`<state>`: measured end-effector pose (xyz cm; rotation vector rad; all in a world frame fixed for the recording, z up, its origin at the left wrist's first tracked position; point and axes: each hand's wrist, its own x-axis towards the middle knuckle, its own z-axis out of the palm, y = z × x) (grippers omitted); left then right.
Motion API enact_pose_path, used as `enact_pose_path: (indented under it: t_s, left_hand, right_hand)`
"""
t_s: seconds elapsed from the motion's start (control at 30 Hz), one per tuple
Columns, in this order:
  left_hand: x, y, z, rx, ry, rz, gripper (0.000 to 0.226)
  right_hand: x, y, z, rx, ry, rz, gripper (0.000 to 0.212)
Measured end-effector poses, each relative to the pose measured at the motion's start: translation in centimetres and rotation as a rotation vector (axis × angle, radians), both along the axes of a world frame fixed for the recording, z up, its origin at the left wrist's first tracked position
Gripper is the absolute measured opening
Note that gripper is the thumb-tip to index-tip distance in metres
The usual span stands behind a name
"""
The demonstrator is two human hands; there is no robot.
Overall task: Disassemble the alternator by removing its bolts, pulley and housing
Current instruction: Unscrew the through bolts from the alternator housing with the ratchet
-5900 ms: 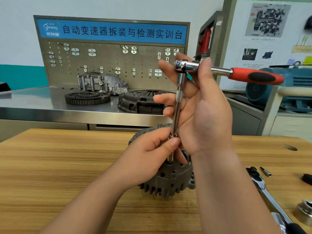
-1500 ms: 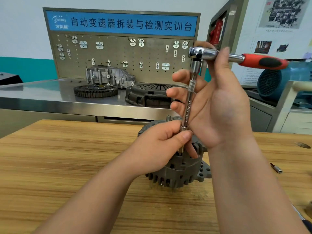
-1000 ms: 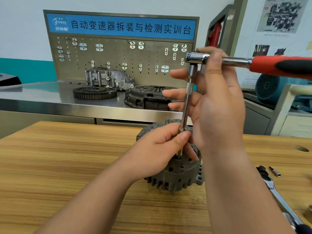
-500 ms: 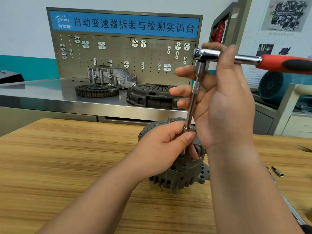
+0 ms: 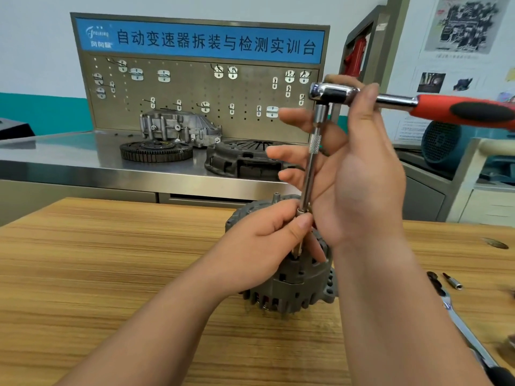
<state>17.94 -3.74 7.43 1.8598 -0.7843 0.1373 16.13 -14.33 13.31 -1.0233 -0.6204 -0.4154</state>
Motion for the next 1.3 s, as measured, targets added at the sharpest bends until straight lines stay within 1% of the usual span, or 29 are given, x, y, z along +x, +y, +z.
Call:
enact_pose_path:
  t_s: [0.07, 0.23, 0.33, 0.37, 0.43, 0.53, 0.57, 0.6, 0.63, 0.67, 0.73, 0.83, 0.9, 0.93, 1.0, 1.07, 1.13, 1.23, 1.3]
  left_hand:
    - [-0.1, 0.0, 0.0, 0.0, -0.022, 0.011, 0.029]
    - [0.1, -0.5, -0.2, -0.034, -0.036, 0.015, 0.025]
    - [0.4, -0.5, -0.4, -0.03, -0.049, 0.024, 0.021]
    - [0.4, -0.6, -0.4, -0.028, -0.056, 0.028, 0.022]
    - [0.3, -0.6, -0.3, -0.019, -0.057, 0.05, 0.025]
    - [0.2, -0.6, -0.3, 0.007, -0.048, 0.08, 0.034]
    - [0.1, -0.6, -0.3, 0.011, -0.046, 0.079, 0.033]
    - [0.1, -0.6, -0.3, 0.012, -0.043, 0.078, 0.031]
    - [0.1, -0.6, -0.3, 0.008, -0.041, 0.079, 0.029]
    - [0.1, -0.6, -0.3, 0.001, -0.035, 0.08, 0.027]
    - [0.2, -0.6, -0.5, -0.02, -0.019, 0.075, 0.024]
    - [0.1, -0.5, -0.6, -0.04, -0.016, 0.039, 0.03]
    - [0.2, -0.4, -0.6, -0.036, -0.039, 0.009, 0.034]
    - [0.2, -0.3, -0.6, -0.034, -0.041, 0.0, 0.033]
    - [0.2, -0.3, -0.5, -0.023, -0.034, 0.005, 0.029]
    - [0.3, -0.5, -0.6, -0.017, -0.031, 0.033, 0.026]
    - [0.3, -0.6, -0.6, -0.017, -0.031, 0.061, 0.029]
    - [0.3, -0.8, -0.6, -0.013, -0.003, 0.083, 0.035]
    - [0.2, -0.7, -0.7, -0.013, 0.015, 0.085, 0.034]
  right_hand:
    - [0.1, 0.0, 0.0, -0.014, 0.011, 0.065, 0.032]
    - [0.5, -0.6, 0.2, 0.029, 0.07, 0.162, 0.043]
    - [0.6, -0.9, 0.1, 0.049, 0.071, 0.116, 0.039]
    - [0.5, -0.9, 0.0, 0.041, 0.054, 0.046, 0.035]
    - [0.4, -0.6, -0.1, -0.031, -0.038, -0.194, 0.026]
    - [0.8, -0.2, -0.1, -0.239, -0.345, -0.642, 0.012]
    - [1.0, -0.2, -0.1, -0.276, -0.435, -0.731, 0.01]
    - [1.2, -0.1, -0.2, -0.267, -0.472, -0.763, 0.01]
    - [1.4, 0.0, -0.1, -0.219, -0.452, -0.742, 0.011]
    - [1.4, 0.0, 0.0, -0.146, -0.384, -0.673, 0.013]
    - [1.6, 0.1, 0.3, 0.009, -0.192, -0.459, 0.019]
    - [2.2, 0.0, 0.6, 0.131, 0.025, -0.125, 0.03]
    - [2.4, -0.3, 0.8, 0.202, 0.09, 0.081, 0.037]
    - [2.5, -0.5, 0.8, 0.224, 0.103, 0.143, 0.039]
    - [2.3, -0.5, 0.7, 0.225, 0.102, 0.155, 0.037]
    - [2.2, -0.3, 0.5, 0.197, 0.075, 0.044, 0.031]
    - [1.9, -0.2, 0.3, 0.136, -0.02, -0.173, 0.023]
    - [1.6, 0.1, 0.2, -0.03, -0.31, -0.473, 0.013]
    - [1.6, 0.3, 0.3, -0.122, -0.453, -0.572, 0.012]
